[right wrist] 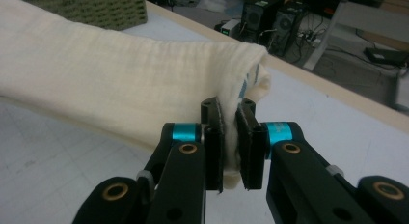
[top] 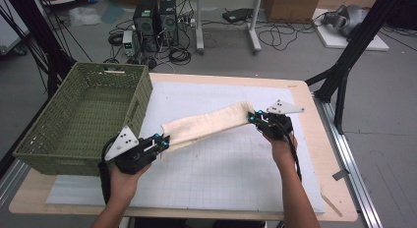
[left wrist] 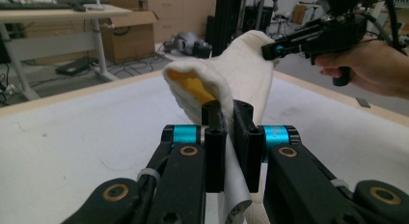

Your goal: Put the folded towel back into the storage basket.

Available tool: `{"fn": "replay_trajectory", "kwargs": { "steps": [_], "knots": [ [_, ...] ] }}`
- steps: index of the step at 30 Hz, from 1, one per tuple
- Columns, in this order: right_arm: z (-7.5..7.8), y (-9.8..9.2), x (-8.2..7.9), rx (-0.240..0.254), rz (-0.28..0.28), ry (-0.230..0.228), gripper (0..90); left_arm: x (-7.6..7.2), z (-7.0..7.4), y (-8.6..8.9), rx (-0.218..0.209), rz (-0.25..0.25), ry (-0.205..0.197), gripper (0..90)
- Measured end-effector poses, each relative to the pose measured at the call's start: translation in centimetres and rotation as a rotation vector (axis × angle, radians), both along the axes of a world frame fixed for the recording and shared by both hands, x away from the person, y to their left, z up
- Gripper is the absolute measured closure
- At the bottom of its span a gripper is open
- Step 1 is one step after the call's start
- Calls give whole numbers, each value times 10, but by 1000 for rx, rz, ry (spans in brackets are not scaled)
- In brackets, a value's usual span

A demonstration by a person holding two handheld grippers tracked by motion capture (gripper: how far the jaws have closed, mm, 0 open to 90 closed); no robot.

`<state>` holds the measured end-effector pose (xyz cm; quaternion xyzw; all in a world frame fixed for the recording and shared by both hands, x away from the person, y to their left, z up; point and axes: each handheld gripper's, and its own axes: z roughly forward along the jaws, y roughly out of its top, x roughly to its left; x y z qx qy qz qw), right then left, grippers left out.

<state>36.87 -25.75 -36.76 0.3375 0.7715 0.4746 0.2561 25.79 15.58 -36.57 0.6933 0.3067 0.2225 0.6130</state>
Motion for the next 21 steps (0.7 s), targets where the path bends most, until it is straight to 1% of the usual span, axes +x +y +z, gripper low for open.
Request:
{"fn": "replay_trajectory", "kwargs": {
  "steps": [2, 3, 4, 5, 6, 10, 12, 14, 16, 18, 19, 21],
  "knots": [
    [8, 6, 5, -5, 11, -20, 828, -3, 6, 3, -4, 7, -18, 842],
    [12, 9, 7, -4, 17, -20, 828, -4, 9, 5, -4, 13, -27, 842],
    [20, 15, 12, -3, 27, -34, 828, -5, 11, 7, -7, 17, -33, 842],
    [24, 19, 14, -6, 34, -43, 827, -6, 13, 9, -7, 23, -37, 842],
    [24, 19, 14, -6, 34, -43, 827, -7, 14, 12, -7, 30, -43, 842],
    [35, 32, 25, -21, 59, -64, 827, -8, 16, 21, -16, 54, -42, 842],
    [40, 39, 31, -24, 66, -54, 827, -9, 16, 24, -16, 64, -42, 842],
    [46, 47, 36, -30, 73, -68, 827, -10, 17, 28, -16, 76, -50, 842],
    [53, 56, 42, -41, 85, -72, 827, -12, 20, 33, -13, 83, -57, 843],
    [58, 66, 49, -50, 99, -83, 827, -13, 22, 38, -21, 97, -64, 843],
    [61, 71, 51, -57, 103, -74, 826, -14, 23, 41, -23, 105, -67, 844],
    [65, 82, 57, -75, 116, -81, 826, -16, 25, 46, -28, 120, -73, 844]
  ]
}}
